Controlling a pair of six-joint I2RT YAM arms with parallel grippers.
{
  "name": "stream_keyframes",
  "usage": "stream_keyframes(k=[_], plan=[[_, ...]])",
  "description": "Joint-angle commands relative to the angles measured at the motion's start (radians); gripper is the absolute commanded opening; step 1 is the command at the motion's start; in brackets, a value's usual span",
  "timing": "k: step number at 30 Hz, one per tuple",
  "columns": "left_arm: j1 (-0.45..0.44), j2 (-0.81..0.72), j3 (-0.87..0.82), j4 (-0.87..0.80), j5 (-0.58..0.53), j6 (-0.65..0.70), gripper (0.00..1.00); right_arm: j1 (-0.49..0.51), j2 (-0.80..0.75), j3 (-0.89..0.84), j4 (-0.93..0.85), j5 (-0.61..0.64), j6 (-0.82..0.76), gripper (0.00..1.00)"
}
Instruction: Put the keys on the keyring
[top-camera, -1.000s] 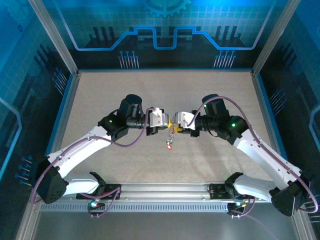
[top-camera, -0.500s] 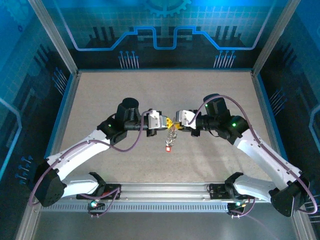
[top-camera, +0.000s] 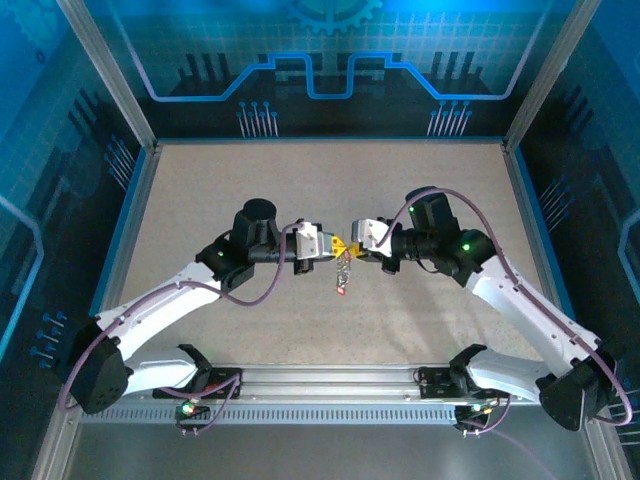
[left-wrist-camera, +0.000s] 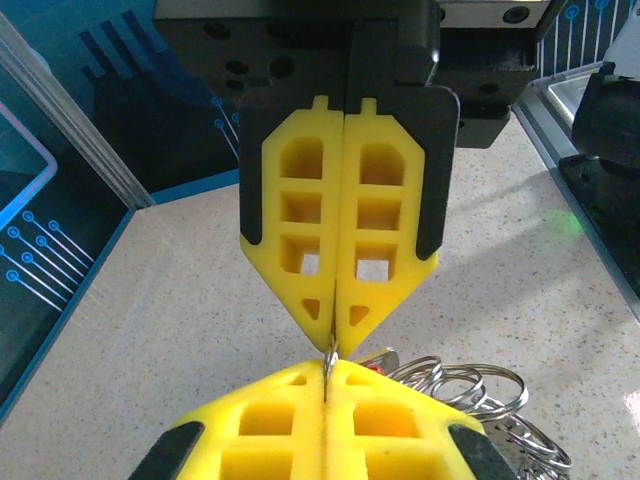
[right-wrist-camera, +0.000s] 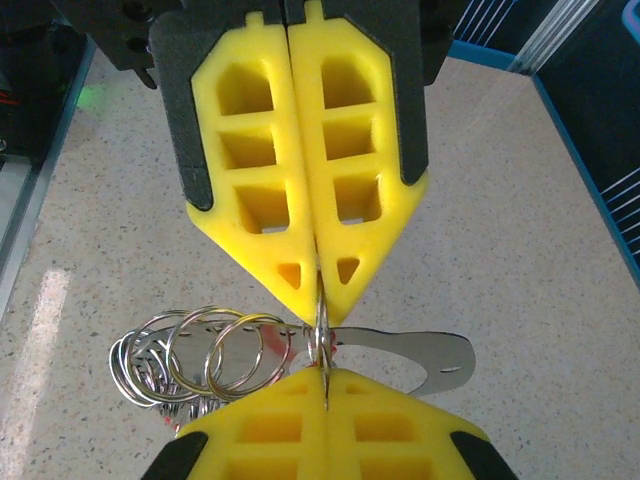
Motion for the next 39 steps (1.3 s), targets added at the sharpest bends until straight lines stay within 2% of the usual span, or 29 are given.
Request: stream_keyframes(k=[1, 9, 15, 21, 32, 33, 36, 39], plan=[[0.003, -0.034, -0.001, 0.118, 0.049, -0.021, 0.0, -0.004, 0.024, 0.017, -0.032, -0.046, 0.004, 0.0], [0.002, -0.058, -0.011, 0.094, 0.005, 0.011, 0.0, -0.017, 0.011, 0.056, -0.12, 0.055, -0.055, 0.0], [0.003, -0.066, -0.036, 0.153, -0.012, -0.009, 0.0, -0.023, 0.026, 0.111, -0.213, 0.015, -0.074, 0.0], [-0.002, -0.05, -0.055, 0.238, 0.019, -0.068, 0.0, -0.022, 0.032, 0.082, -0.154, -0.022, -0.038, 0.0], [-0.064, -0.015, -0.061, 0.299, -0.023, -0.056, 0.0, -0.004, 0.06, 0.079, -0.104, -0.087, -0.011, 0.0], [-0.063, -0.013, -0.062, 0.304, -0.029, -0.056, 0.0, -0.004, 0.057, 0.078, -0.1, -0.087, -0.011, 0.01], [-0.063, -0.009, -0.063, 0.309, -0.032, -0.054, 0.0, -0.007, 0.037, 0.061, -0.076, -0.099, -0.012, 0.19], [-0.062, -0.009, -0.067, 0.309, -0.038, -0.05, 0.0, -0.015, 0.021, 0.053, -0.068, -0.131, -0.021, 0.21]])
